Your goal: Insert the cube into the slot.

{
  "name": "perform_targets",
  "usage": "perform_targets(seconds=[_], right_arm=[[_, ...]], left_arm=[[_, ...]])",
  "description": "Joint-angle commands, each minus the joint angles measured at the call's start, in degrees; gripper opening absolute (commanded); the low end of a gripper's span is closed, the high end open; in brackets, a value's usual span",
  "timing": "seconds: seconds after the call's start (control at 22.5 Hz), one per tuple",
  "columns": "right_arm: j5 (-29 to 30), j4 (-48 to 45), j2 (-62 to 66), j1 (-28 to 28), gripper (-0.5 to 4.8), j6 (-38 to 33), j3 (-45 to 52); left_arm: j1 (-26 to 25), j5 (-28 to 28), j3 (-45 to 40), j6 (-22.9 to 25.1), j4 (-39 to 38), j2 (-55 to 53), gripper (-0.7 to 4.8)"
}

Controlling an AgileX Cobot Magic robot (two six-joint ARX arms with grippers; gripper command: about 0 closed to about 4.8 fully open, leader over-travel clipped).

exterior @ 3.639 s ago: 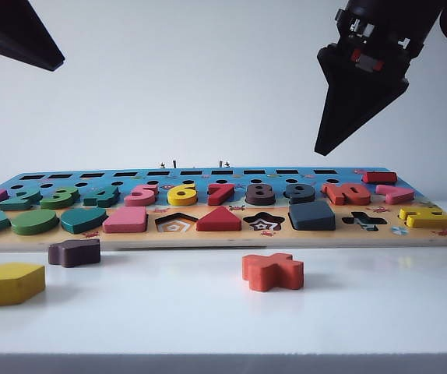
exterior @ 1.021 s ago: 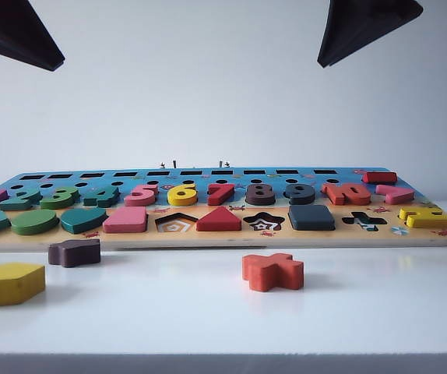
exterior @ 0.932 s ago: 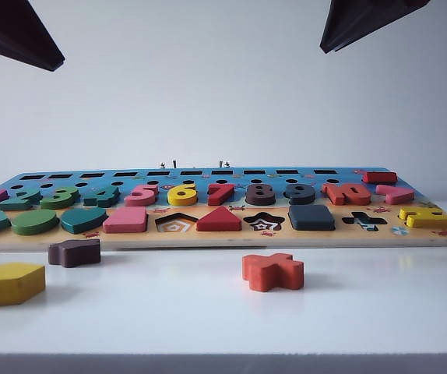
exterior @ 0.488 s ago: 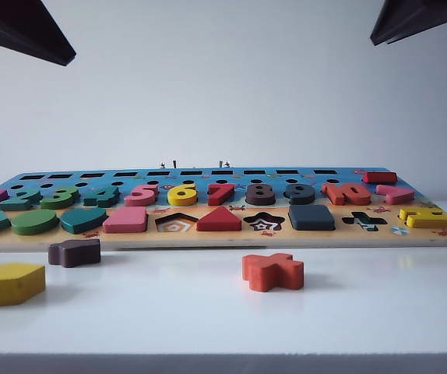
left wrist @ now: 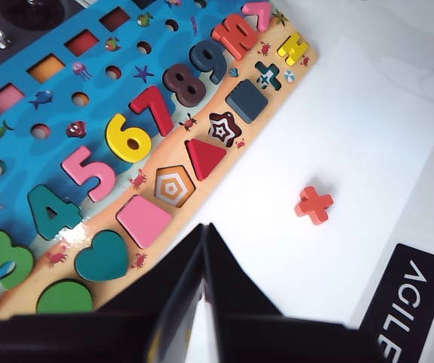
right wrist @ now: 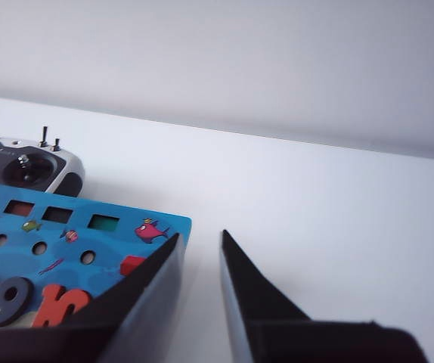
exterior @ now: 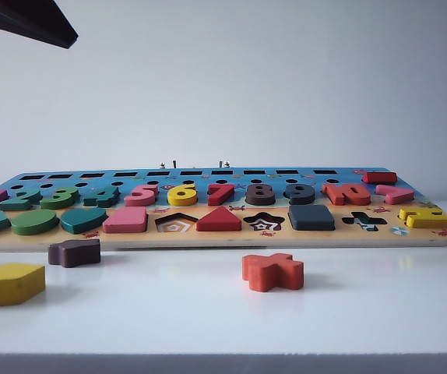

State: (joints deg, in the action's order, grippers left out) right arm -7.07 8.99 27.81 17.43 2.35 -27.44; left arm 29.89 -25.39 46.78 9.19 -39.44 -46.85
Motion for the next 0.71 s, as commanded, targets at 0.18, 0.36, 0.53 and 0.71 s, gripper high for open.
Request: perform_targets(seconds=[0.18, 0.36, 0.53, 0.71], right_arm=[[4.0, -0.8, -12.5, -9.0, 1.03, -4.7, 6.9], [4.3, -0.8, -17.5, -12.6, 1.03, -7.3, 9.6], [4.3, -0.6, -19.9, -14.4, 1.03, -9.6, 11.0], [4.3, -0.9, -20.5, -15.1, 1.03, -12.0, 12.3]], left_arm=[[-4.4, 0.2, 0.1, 0.2, 2.6, 2.2, 0.17], [-7.4, 0.4, 0.0, 0.2, 3.8, 3.5, 0.17], [-10.2, 2.2, -2.0, -0.2, 7.6, 5.8, 0.17], [-12.4, 6.0, -5.0, -0.9, 11.0, 9.1, 0.17]])
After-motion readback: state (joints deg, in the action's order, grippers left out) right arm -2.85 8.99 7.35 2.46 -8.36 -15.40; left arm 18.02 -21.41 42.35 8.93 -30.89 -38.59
